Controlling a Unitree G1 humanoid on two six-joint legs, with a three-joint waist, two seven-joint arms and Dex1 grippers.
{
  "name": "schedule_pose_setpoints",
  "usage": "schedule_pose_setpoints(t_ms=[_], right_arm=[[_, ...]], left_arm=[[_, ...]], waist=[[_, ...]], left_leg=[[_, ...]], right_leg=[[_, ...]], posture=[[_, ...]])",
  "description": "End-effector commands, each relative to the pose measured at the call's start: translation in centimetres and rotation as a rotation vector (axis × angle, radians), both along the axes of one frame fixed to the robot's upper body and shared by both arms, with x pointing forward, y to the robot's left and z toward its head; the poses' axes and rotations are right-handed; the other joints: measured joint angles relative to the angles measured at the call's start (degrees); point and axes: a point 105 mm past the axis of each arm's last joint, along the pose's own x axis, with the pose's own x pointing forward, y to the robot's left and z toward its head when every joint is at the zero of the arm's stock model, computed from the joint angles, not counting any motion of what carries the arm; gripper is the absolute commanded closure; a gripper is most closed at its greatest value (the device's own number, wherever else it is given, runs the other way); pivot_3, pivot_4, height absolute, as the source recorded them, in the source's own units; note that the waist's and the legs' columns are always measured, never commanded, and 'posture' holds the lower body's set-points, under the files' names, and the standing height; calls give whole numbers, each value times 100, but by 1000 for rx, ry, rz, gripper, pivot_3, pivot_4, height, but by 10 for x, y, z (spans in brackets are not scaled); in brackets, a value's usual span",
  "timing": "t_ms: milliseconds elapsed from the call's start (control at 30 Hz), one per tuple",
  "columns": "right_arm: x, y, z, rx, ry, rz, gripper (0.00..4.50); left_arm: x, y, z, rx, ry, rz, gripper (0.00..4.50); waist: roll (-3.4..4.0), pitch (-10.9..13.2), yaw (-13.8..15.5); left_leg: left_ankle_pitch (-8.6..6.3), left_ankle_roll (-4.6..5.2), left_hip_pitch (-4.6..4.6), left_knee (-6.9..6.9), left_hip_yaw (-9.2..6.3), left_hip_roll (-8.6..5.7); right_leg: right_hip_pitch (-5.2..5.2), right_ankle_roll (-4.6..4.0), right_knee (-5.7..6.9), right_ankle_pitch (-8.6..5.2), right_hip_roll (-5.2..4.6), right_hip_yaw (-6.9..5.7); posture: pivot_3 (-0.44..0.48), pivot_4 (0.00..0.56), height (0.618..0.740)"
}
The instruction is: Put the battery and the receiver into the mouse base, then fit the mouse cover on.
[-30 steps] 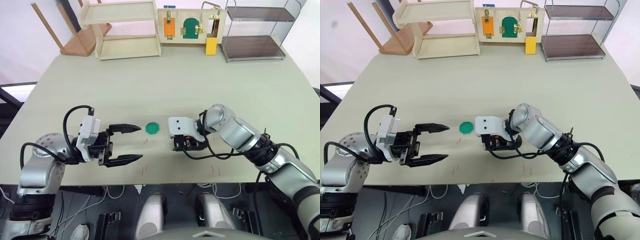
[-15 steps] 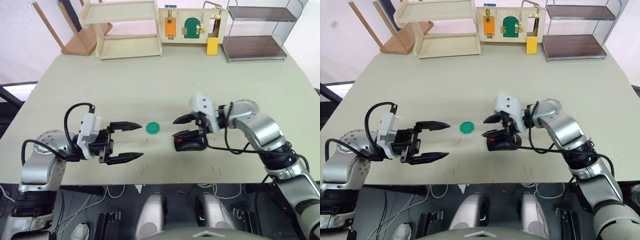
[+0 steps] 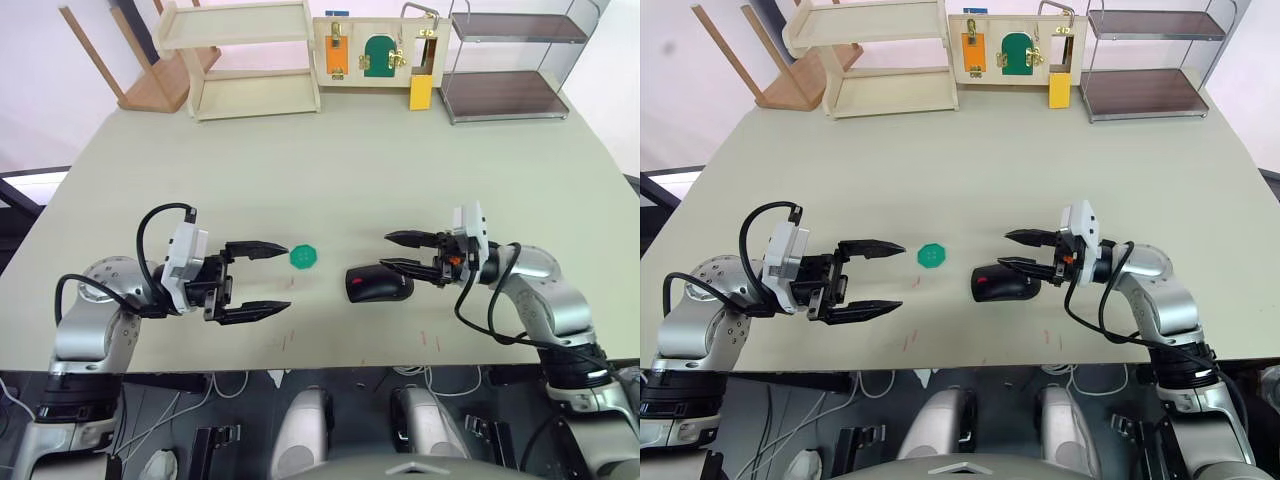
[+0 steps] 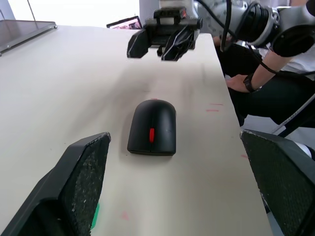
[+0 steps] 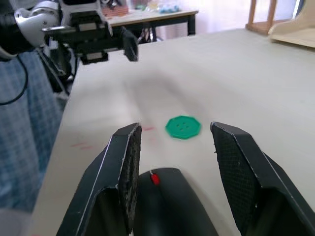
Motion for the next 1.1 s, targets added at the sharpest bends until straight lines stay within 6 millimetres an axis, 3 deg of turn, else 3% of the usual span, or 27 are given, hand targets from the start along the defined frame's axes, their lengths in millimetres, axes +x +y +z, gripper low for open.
schedule_pose_setpoints(t_ms=[33,200,467,600,767,900,1100], right_arm=[[1,-2,-12,19,-55,-12,2146],[-1,-1,-45,-24,-37,-25,2146],[-8,4,-78,-94,34,-16,2146],[-2,0,-72,-87,14,-45,2146],[11,-20,-39,-43,-117,-149,2146],[8,-38,-24,-30,-173,-196,2146],[-6,-87,-15,-18,-167,-354,2146]], left_arm=[[2,0,6,1,-40,-5,0],[0,1,5,12,-40,-6,0],[-1,1,4,10,-40,1,0],[-2,1,3,7,-37,5,0],[2,3,2,-10,-55,55,0],[-1,5,-3,-25,-54,94,0],[3,26,-11,-107,-13,281,0]], waist=[[0,0,6],[1,1,-1],[-1,0,-14],[-1,-1,-23],[1,1,-11],[0,1,4],[-1,4,18]], left_leg=[[0,0,0,0,-1,0],[0,0,-1,-2,-3,0],[0,0,12,-1,-2,2],[0,0,32,-1,-1,5],[0,0,65,-2,19,7],[0,-1,67,-1,36,7],[-1,0,58,-18,36,5]], right_leg=[[0,0,0,0,0,0],[0,-1,1,0,1,0],[6,-2,7,-1,2,2],[25,-6,11,-3,6,4],[46,-22,14,-13,6,21],[45,-21,13,-12,1,33],[37,-6,5,-5,-3,31]], posture=[[0,150,740],[0,150,740],[0,150,740],[0,150,740],[0,150,740],[0,150,740],[0,150,740]])
